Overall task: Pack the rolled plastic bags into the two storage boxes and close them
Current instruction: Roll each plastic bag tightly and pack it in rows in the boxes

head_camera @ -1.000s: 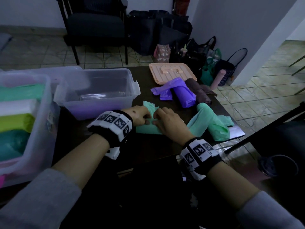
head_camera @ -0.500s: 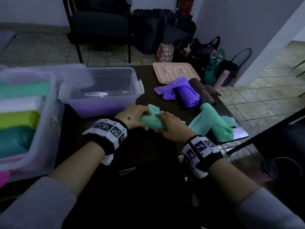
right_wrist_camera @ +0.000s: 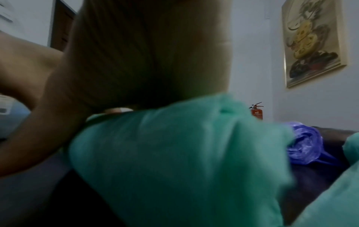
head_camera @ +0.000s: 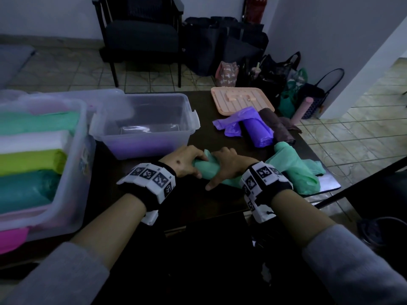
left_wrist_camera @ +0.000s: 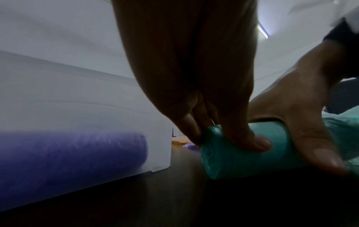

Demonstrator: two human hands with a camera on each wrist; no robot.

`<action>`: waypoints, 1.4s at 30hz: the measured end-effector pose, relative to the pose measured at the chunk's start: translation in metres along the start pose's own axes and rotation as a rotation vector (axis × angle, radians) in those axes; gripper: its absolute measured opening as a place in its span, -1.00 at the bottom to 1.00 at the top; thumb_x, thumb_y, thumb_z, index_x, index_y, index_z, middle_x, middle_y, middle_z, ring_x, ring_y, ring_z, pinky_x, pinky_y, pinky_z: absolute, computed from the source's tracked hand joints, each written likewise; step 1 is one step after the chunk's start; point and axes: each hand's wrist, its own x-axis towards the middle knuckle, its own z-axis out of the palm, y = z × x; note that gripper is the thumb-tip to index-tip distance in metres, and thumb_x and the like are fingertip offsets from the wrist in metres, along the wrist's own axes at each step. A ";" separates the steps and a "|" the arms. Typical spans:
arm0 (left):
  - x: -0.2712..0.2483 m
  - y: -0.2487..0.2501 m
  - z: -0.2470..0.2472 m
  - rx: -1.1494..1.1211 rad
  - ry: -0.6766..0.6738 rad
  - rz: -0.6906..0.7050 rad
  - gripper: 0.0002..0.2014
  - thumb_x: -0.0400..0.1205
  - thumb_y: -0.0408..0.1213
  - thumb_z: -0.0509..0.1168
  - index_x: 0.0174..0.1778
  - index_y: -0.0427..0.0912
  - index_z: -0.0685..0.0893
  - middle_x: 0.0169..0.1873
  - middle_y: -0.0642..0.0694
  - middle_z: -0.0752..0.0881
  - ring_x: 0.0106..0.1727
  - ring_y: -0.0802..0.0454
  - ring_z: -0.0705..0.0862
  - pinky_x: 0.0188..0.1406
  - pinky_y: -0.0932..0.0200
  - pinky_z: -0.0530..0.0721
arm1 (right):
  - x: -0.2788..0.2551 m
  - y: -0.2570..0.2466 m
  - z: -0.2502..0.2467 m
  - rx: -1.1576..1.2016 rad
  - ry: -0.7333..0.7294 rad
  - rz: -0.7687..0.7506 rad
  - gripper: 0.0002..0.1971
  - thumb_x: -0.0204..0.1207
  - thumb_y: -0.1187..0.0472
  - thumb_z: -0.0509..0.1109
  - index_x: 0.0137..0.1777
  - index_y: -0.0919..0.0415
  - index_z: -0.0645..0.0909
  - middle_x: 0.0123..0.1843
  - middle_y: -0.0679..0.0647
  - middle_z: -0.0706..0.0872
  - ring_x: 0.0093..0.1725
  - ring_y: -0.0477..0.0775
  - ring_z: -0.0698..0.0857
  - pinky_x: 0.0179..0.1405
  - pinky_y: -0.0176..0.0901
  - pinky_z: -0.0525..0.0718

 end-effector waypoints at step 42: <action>-0.073 -0.057 0.014 -1.833 1.162 -0.249 -0.54 0.73 -0.44 0.04 0.56 -0.06 0.27 0.40 -0.25 0.51 0.19 -0.18 0.64 -0.31 0.14 0.77 | 0.005 -0.141 -0.078 0.041 0.494 -0.450 -0.49 0.41 0.07 0.53 0.31 0.21 0.49 0.27 0.11 0.61 0.25 0.07 0.56 0.03 -0.27 0.36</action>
